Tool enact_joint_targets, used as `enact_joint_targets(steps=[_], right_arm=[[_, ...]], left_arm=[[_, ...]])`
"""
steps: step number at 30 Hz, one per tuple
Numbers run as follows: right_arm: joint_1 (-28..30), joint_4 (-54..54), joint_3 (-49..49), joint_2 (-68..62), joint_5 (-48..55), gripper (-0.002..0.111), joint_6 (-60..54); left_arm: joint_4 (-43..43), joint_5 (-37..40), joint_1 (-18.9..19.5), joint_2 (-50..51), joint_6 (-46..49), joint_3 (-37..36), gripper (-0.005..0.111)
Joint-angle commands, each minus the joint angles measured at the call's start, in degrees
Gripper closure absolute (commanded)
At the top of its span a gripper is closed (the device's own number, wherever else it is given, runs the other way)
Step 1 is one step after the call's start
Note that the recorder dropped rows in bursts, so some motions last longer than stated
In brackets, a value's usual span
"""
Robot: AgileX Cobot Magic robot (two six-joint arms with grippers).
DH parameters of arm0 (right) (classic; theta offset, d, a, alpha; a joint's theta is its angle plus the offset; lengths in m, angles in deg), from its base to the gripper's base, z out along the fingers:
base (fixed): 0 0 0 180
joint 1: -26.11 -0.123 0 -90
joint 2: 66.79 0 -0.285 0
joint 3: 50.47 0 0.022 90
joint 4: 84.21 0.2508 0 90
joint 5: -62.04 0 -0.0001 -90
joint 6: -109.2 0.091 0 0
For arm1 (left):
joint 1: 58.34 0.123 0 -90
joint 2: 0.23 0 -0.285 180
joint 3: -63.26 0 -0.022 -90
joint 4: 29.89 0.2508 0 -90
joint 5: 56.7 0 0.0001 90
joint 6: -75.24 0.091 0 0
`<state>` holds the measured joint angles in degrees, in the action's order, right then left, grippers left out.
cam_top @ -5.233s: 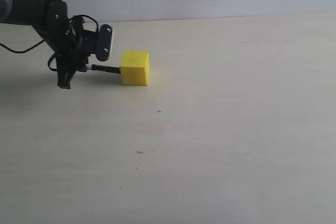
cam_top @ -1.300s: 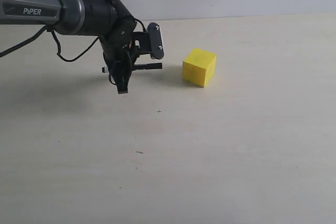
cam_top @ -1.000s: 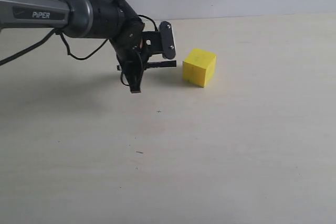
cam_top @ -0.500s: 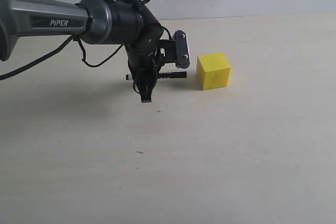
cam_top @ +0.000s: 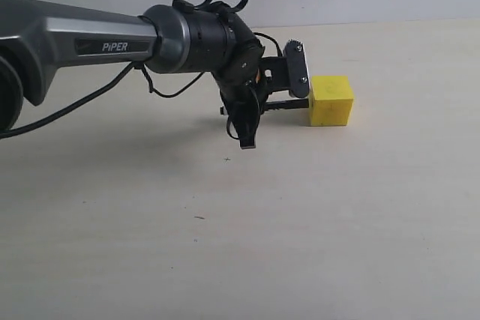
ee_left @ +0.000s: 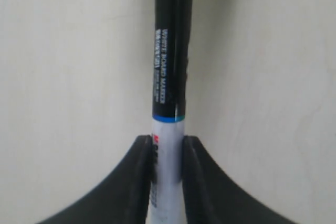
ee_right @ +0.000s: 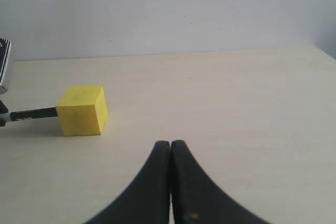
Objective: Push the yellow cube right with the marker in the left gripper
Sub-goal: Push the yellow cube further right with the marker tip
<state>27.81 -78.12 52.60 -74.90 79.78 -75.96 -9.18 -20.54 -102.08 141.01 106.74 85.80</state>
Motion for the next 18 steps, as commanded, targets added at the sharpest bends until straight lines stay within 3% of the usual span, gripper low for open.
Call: enact_joint_targets(steps=[1, 9, 18], right_arm=[[0.3, 0.0, -0.3, 0.3, -0.3, 0.108, -0.4], [0.3, 0.0, -0.3, 0.3, -0.3, 0.108, -0.4], [0.3, 0.0, -0.3, 0.3, -0.3, 0.108, -0.4]], left_arm=[[-0.4, 2.6, 1.4, -0.1, -0.5, 0.4, 0.107], [-1.1, -5.2, -1.0, 0.0, -0.5, 0.4, 0.107], [-0.7, -0.3, -1.1, 0.0, -0.5, 0.4, 0.107]])
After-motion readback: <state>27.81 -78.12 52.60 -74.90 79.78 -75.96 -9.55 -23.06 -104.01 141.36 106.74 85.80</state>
